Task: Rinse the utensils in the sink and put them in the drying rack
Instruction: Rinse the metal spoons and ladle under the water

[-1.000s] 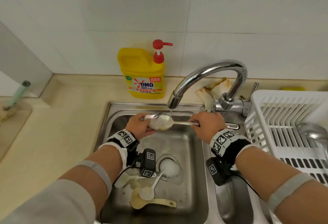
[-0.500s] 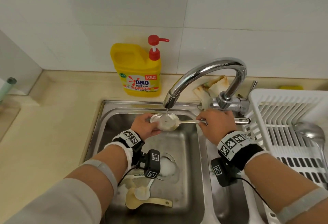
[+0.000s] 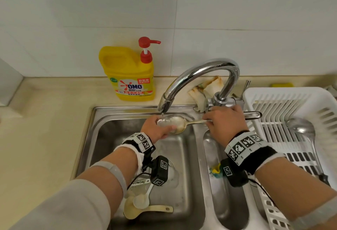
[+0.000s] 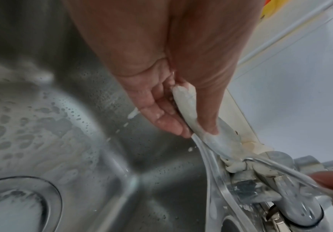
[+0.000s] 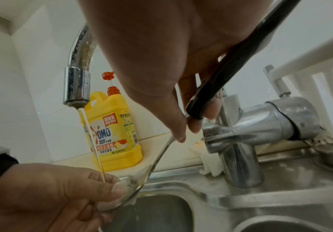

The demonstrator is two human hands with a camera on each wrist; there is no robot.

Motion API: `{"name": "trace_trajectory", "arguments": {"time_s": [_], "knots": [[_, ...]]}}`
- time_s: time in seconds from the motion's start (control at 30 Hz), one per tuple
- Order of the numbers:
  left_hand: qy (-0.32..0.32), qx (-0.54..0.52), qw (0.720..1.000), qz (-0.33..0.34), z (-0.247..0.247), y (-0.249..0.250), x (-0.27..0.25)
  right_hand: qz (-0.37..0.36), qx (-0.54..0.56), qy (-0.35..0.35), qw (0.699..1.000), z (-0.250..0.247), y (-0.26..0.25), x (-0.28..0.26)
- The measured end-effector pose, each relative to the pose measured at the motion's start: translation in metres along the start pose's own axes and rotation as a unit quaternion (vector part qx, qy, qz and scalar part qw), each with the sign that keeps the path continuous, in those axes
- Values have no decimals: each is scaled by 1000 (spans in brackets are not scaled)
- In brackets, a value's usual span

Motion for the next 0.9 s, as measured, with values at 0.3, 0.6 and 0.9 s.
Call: {"name": "trace_trajectory", "arguments": {"time_s": [0.3, 0.6, 0.9], "knots": [[2, -69, 997, -32, -15, -11, -1, -6, -50, -15, 999, -12, -9, 3], [33, -118, 991, -56, -36, -17, -6, -38, 8, -56, 998, -10, -33, 10], [49, -256, 959, -107, -43, -7, -17, -40, 68, -79, 994, 3, -43, 10]]}}
Point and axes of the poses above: each hand's wrist, its own x-axis towards the middle knuckle, its own z-axis out of the palm, y = z × x, the point moved 1 cm from there along x, towards the middle knuckle, and after that the axes turned 2 degrees about -x, right-handed, at the moved point
